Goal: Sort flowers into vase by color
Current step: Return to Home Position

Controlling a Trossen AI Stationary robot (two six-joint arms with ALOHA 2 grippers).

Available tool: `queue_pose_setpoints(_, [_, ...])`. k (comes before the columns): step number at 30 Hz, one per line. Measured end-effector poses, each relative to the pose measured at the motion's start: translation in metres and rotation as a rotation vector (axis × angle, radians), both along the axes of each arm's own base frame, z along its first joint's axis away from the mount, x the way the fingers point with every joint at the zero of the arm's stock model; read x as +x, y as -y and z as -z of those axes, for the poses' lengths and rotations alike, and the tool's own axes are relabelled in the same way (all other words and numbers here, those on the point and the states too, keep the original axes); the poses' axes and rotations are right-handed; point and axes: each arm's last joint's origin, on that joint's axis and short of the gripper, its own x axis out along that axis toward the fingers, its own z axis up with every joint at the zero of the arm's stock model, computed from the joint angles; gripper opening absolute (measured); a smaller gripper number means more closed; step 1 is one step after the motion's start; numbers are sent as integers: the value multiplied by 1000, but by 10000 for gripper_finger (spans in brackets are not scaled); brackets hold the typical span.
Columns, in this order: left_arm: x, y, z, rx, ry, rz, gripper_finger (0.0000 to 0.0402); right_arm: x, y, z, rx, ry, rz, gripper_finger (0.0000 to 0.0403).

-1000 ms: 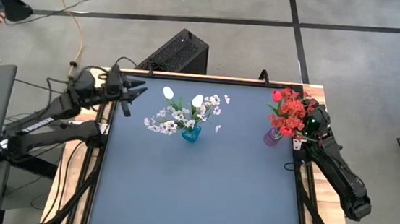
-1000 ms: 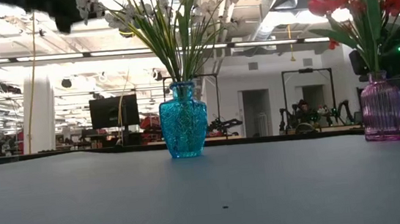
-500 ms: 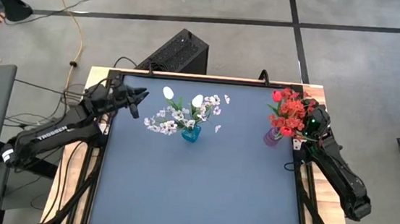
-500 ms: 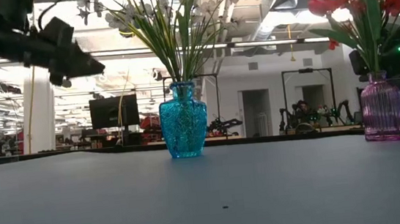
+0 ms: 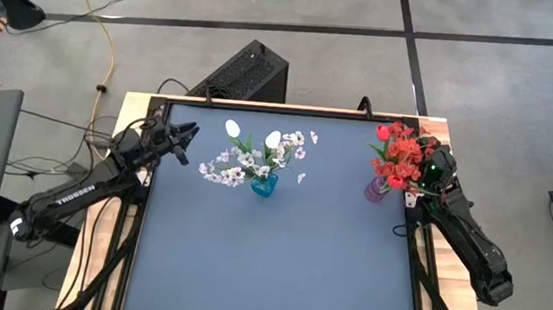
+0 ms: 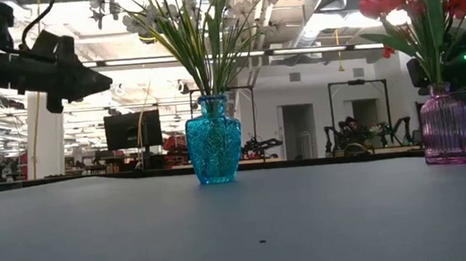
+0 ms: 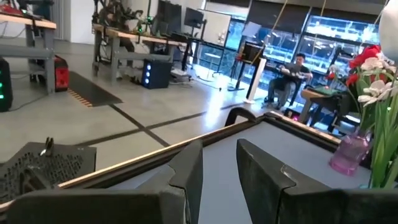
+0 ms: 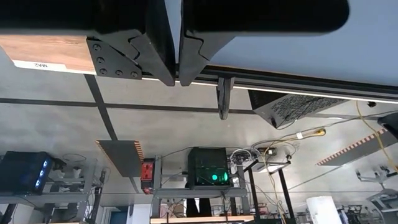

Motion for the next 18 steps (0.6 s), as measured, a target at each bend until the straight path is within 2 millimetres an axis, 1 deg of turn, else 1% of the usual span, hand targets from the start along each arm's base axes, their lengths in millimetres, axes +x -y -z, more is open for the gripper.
queue_pose_setpoints(9, [-6, 5, -2, 35, 51, -5, 86, 0, 0, 0, 0, 0, 0, 49])
queue_pose_setpoints(18, [-6, 5, -2, 17, 69, -11, 86, 0, 0, 0, 0, 0, 0, 49])
